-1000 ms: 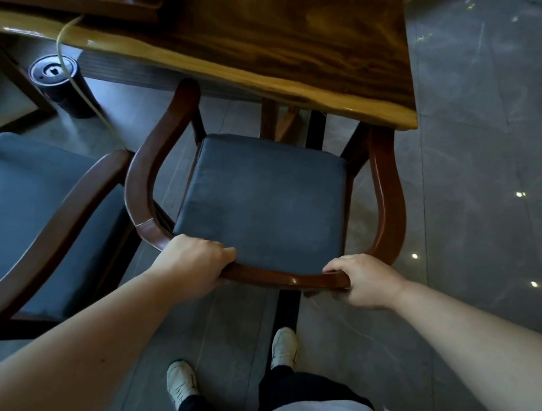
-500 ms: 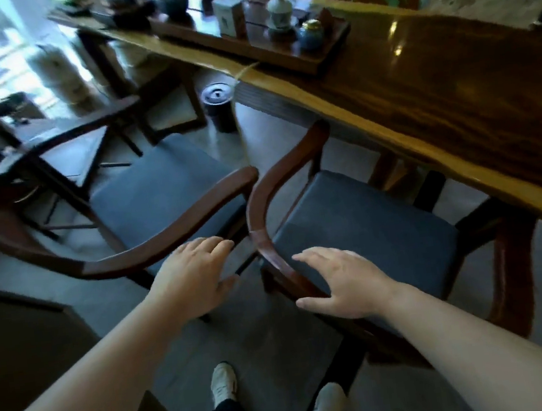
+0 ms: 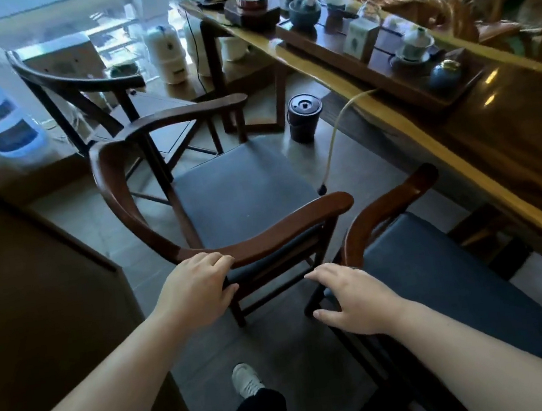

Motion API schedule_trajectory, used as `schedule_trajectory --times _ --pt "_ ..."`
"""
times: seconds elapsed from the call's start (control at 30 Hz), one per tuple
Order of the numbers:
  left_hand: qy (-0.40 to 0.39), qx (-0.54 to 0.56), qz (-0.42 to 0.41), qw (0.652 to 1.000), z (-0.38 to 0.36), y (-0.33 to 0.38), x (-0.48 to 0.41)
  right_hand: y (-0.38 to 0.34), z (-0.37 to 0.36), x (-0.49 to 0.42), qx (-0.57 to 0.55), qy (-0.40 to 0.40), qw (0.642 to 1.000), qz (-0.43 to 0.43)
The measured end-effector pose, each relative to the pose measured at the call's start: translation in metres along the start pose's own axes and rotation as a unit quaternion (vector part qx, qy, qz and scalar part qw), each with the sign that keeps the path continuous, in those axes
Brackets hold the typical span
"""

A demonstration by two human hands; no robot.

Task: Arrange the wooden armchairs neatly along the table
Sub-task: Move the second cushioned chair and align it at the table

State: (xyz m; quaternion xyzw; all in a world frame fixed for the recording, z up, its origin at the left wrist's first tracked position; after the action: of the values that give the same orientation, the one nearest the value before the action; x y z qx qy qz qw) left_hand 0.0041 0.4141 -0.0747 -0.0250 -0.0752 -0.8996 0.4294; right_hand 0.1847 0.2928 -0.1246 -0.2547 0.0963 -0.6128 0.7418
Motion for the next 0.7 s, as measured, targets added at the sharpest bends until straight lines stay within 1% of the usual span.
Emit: schedule_trajectory --times 0.3,0.5,0.63,0.7 --pt "-0.033 -0.028 -0.024 0.999 -0.019 -0.053 -0.04 -0.002 -0.015 -0.061 0.0 -0.056 0.998 -0.034" --pt "-0.089 -0.09 -0.05 0.991 -0.035 -0.071 -0.063 0.004 -0.01 -0.105 0.026 -0.088 0.996 -0.007" --pt "-0.105 -0.135 -0.071 0.983 -0.033 -0.085 -0.073 0.017 -0.009 -0.134 0.041 -0.099 0.994 0.012" --pt "-0.107 -0.158 -0.067 0.979 -0.027 -0.099 -0.08 0.025 -0.011 -0.152 0.043 -0.105 0.993 0.024"
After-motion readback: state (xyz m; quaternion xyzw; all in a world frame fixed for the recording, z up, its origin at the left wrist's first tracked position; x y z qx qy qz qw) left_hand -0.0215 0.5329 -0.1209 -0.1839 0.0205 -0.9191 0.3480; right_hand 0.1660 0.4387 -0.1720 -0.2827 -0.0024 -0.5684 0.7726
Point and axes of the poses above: each hand's wrist, its own x-axis away from the middle knuckle, its own z-axis out of the back of the hand, y = z × x, the point moved 8 cm from there along -x, towards the middle knuckle, and after that the axes turned 12 degrees about z, right-handed, at the moved point
